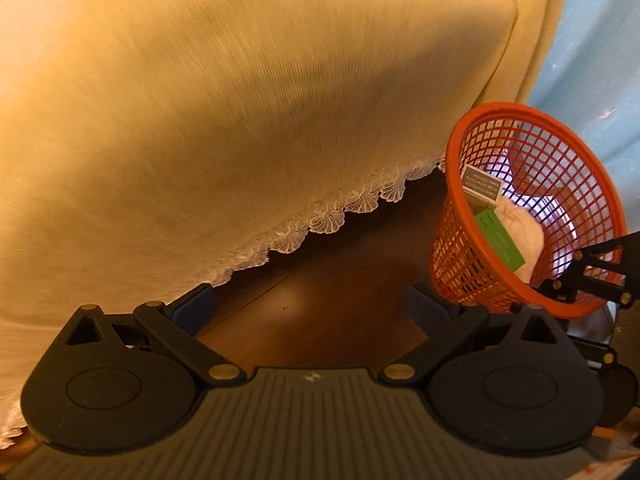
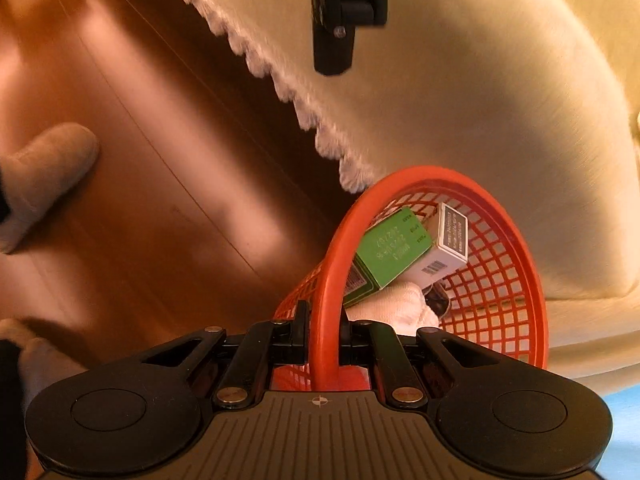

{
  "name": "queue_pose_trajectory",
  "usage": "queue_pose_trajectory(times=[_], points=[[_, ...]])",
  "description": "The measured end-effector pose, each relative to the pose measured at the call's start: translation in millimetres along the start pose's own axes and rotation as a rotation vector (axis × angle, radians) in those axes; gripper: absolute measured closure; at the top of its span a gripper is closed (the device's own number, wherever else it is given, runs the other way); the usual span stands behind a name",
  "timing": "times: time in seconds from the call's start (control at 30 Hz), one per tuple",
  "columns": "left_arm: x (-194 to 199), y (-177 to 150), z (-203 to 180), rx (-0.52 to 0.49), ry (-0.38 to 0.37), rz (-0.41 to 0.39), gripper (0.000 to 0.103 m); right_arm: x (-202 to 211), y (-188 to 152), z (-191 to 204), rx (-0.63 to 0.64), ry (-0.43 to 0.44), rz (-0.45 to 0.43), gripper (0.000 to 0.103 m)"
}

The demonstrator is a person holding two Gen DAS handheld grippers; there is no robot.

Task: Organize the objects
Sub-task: 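Lower the red wastebasket to the floor and open the right tool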

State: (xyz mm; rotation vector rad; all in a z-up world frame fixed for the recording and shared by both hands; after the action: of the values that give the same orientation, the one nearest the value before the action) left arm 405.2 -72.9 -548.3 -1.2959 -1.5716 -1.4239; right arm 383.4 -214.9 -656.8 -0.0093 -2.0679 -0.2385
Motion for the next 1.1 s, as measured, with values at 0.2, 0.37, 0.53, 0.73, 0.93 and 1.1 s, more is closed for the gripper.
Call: queue_pose_trajectory(times=[0.2, 0.37, 0.53, 0.73, 0.93, 1.1], points=[[-71, -16, 4, -0.019, -0.013, 0.003, 0.003, -78, -20, 19, -0.009, -0.035, 0.021, 0.097], [-107, -31, 4, -0.036, -0.026, 0.019, 0.003, -120, -38, 24, -0.051, -0.055, 0.041, 0.095], [-124, -43, 3, -0.038, -0.033, 0.039, 0.003, -128, -33, 35, -0.099, -0.085, 0.013, 0.095], [-118, -47, 1, -0.042, -0.037, 0.052, 0.003, -128, -32, 45, -0.141, -0.062, 0.063, 0.072], [-98, -45, -3, -0.047, -0.036, 0.054, 0.003, -105, -38, 45, -0.184, -0.069, 0.083, 0.048], [-71, -41, -13, -0.049, -0.039, 0.056, 0.003, -64, -39, 33, -0.238, -0.068, 0.087, 0.047]])
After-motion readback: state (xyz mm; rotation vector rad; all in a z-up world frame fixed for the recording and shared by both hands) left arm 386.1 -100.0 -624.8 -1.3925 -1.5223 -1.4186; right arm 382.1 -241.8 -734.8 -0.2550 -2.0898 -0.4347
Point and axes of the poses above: each gripper's, at about its wrist camera, not at the fingertips, and x roughly against the way its jaws point, z to its left, y to its top, the point moved 2 cm from there along -x, roughly the way its jaws point, and after that the axes turned 9 degrees about -y, right-handed, at the moved point
